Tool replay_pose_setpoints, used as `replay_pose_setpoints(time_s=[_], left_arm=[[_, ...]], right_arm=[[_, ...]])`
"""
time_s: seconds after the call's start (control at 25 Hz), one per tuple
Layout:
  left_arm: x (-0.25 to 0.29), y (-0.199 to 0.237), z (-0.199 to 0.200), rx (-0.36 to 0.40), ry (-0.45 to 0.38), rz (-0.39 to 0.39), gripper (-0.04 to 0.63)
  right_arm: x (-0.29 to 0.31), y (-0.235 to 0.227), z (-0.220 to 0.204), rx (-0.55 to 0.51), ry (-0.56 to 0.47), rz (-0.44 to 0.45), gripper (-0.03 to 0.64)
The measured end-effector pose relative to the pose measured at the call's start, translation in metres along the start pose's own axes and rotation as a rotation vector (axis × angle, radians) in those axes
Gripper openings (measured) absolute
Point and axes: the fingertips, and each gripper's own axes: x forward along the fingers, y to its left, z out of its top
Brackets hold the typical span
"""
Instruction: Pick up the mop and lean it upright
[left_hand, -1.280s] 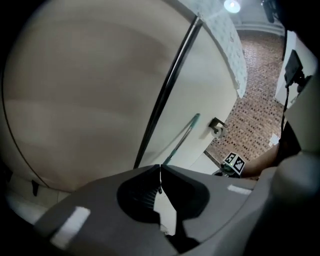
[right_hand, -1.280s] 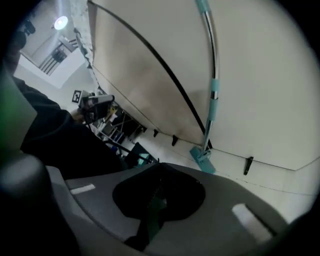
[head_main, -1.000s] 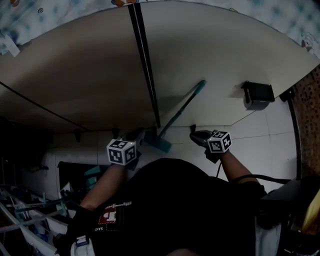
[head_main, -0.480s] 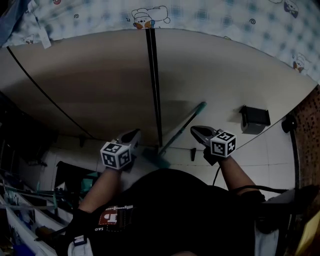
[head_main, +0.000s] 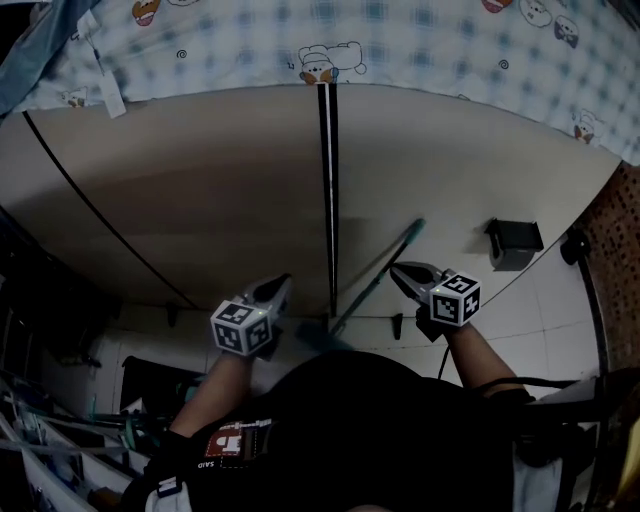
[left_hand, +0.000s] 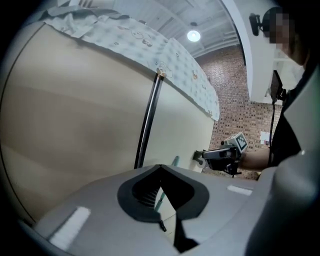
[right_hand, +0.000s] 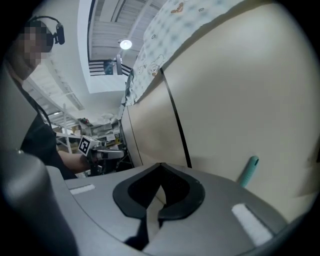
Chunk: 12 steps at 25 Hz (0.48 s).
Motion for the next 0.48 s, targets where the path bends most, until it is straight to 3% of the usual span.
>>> replay_pose_setpoints(time_s=[0.48], left_arm=[[-0.031,0.042,0.012,0.039,0.018,-0.106,0.002]], right_arm=[[0.041,0.043,0.005,0.002,-0.03,-0.083,0.012]])
